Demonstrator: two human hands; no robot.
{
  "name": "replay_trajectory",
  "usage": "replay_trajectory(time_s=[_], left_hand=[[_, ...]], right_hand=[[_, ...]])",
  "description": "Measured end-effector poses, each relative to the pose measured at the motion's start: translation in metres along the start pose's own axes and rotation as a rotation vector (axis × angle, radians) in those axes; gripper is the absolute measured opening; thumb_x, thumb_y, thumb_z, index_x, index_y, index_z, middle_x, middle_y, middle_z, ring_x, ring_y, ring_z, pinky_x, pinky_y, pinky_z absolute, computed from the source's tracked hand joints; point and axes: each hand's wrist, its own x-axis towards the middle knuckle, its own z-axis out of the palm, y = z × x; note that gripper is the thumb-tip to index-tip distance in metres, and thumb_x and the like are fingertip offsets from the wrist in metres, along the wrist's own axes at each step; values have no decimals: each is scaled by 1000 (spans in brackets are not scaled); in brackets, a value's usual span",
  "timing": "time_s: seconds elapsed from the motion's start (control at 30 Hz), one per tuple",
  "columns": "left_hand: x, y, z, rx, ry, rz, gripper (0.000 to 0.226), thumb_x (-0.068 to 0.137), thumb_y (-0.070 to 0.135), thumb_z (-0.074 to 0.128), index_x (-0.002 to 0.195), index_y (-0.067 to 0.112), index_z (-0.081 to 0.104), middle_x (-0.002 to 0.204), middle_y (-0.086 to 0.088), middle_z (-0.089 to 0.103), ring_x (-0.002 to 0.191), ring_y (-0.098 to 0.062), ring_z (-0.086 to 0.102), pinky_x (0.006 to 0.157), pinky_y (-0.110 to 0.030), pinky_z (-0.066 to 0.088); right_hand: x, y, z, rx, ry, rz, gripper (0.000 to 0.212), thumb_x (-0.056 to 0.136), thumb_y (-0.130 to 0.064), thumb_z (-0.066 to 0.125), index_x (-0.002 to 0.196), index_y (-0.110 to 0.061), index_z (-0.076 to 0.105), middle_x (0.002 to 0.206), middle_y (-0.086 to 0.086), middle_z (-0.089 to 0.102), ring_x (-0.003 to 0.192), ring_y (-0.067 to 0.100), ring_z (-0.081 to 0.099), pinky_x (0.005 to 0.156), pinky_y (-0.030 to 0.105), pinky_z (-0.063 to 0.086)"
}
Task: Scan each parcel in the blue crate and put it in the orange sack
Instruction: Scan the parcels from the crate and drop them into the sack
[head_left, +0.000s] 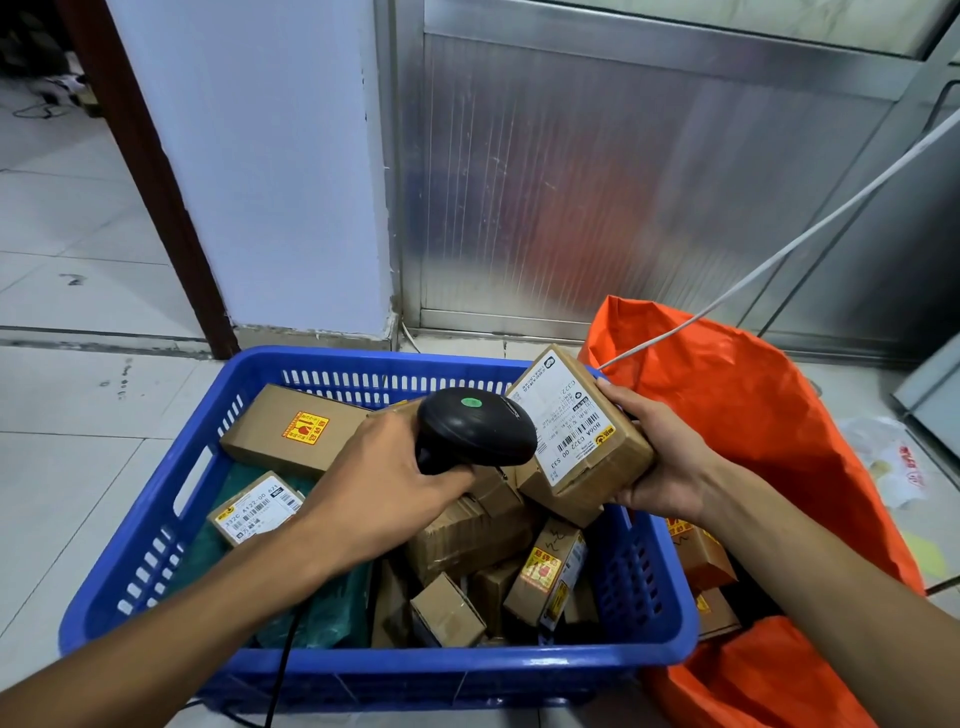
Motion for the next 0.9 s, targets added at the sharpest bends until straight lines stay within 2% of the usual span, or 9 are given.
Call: replay_trajectory(time_s=[0.3, 0.43, 0.6, 0.7, 0.9], left_hand=[[0, 1, 0, 16, 28, -23, 43, 83, 16, 74, 57, 30, 42, 44, 32, 48, 49, 13, 50, 45, -6, 35], [1, -1, 1, 36, 51, -36, 43, 81, 17, 73, 55, 28, 40, 42, 26, 48, 46, 7, 48, 43, -10, 33], [2, -4, 1, 38, 31, -38, 34, 80, 19, 73, 60, 28, 48, 46, 28, 51, 51, 9, 51, 45, -9, 34], [2, -5, 1, 39, 42, -39, 34, 80, 20, 75, 61, 30, 49, 47, 20, 50, 53, 10, 52, 46, -8, 36], [2, -3, 1, 52, 28, -44, 40, 81, 18, 73, 58, 29, 43, 45, 31, 49, 50, 11, 50, 43, -9, 35]], right_hand=[[0, -1, 0, 18, 10, -3, 34, 88, -48, 67, 95, -16, 75, 89, 8, 77, 72, 24, 75, 67, 39, 61], [0, -1, 0, 9, 18, -3, 34, 88, -49, 66, 95, -17, 75, 89, 8, 77, 74, 24, 74, 69, 40, 61], [-1, -1, 0, 2, 17, -8, 34, 89, -49, 66, 98, -18, 74, 88, 9, 76, 73, 25, 74, 65, 41, 62], [-2, -1, 0, -4, 20, -12, 36, 89, -50, 66, 101, -17, 73, 89, 10, 76, 75, 26, 73, 68, 40, 61], [-1, -1, 0, -13, 23, -13, 37, 88, -50, 67, 102, -17, 73, 89, 10, 76, 77, 26, 73, 70, 41, 60]])
